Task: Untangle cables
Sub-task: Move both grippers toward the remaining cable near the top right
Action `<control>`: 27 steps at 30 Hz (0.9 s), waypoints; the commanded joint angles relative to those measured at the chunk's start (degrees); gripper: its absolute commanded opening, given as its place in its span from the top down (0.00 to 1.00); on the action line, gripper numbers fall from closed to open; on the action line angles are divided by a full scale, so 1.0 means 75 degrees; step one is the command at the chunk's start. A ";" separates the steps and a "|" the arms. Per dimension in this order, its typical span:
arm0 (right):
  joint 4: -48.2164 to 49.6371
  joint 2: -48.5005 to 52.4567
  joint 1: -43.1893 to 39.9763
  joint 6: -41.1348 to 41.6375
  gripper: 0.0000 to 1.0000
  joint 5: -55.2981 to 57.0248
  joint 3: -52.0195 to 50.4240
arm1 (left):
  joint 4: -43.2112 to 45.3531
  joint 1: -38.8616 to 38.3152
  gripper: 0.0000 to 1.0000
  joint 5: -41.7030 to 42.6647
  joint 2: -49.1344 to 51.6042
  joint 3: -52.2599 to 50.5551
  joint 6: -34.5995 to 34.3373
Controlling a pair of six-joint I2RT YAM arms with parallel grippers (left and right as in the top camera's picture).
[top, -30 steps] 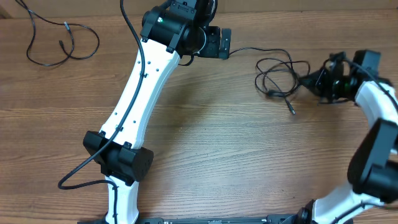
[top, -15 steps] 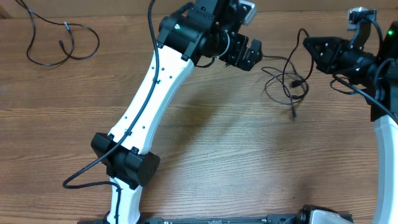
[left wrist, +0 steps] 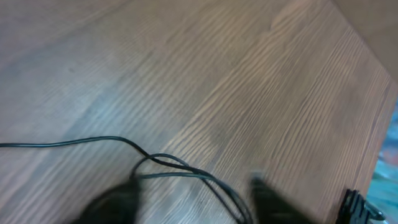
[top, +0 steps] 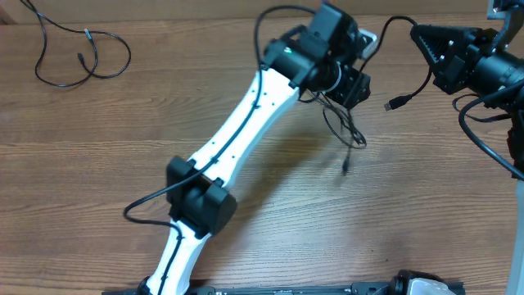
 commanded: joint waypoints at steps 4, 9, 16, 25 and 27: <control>-0.0245 -0.0055 0.0029 0.0017 0.96 0.0213 0.0221 | 0.0254 0.0119 0.96 -0.0146 0.0350 0.0006 0.0172; -0.1609 -0.0020 0.0029 0.0017 0.44 0.2372 0.0216 | 0.0574 0.0586 0.96 -0.0099 -0.0172 0.0012 -0.0469; -0.3628 0.0481 0.0052 0.1358 0.00 0.3188 0.0082 | 0.1536 0.1402 0.96 0.1428 -0.1352 0.0009 -0.1789; -0.3127 0.1824 0.0128 0.2821 0.00 0.1454 -0.0466 | 0.3520 0.1725 0.96 0.5097 -0.1740 0.0009 -0.1766; -0.2739 0.2168 0.0128 0.2827 0.00 0.0886 -0.0466 | 0.3599 0.1725 0.96 0.5310 -0.1740 0.0009 -0.1684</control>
